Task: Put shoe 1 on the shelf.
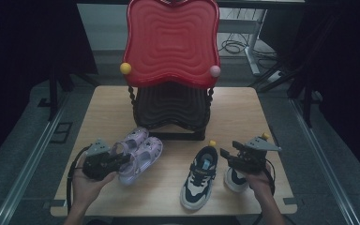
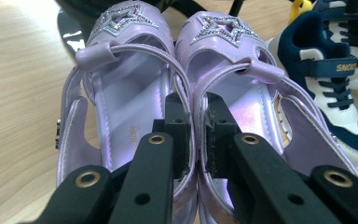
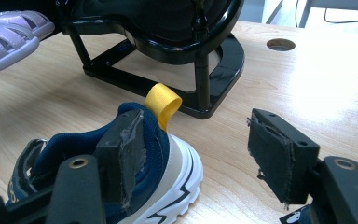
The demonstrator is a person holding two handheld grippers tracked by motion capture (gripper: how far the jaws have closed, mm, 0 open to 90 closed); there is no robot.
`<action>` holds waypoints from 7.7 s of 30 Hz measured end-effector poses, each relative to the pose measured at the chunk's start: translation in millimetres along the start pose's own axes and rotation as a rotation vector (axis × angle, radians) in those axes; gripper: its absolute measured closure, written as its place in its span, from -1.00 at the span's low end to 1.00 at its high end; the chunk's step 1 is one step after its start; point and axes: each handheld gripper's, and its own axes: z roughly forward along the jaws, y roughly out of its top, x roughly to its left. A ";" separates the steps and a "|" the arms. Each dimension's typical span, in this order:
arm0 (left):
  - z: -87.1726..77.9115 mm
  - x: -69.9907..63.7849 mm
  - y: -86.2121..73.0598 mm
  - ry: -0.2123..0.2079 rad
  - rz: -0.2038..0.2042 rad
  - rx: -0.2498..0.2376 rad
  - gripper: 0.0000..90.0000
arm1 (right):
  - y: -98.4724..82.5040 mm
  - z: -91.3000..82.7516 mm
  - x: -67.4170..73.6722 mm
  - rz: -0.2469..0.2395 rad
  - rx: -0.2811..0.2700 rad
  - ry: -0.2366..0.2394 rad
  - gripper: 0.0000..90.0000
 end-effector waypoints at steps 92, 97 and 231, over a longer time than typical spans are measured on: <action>161.4 -24.6 117.5 0.261 0.059 -0.464 0.83 | -1.5 4.7 -0.9 0.000 0.004 0.006 -0.23; 171.9 -27.1 121.5 0.269 0.057 -0.483 0.83 | -0.9 3.9 0.5 0.003 0.003 0.013 -0.23; 97.4 4.1 20.5 0.202 0.091 -0.191 0.03 | -0.7 8.2 5.8 0.001 -0.009 0.021 -0.12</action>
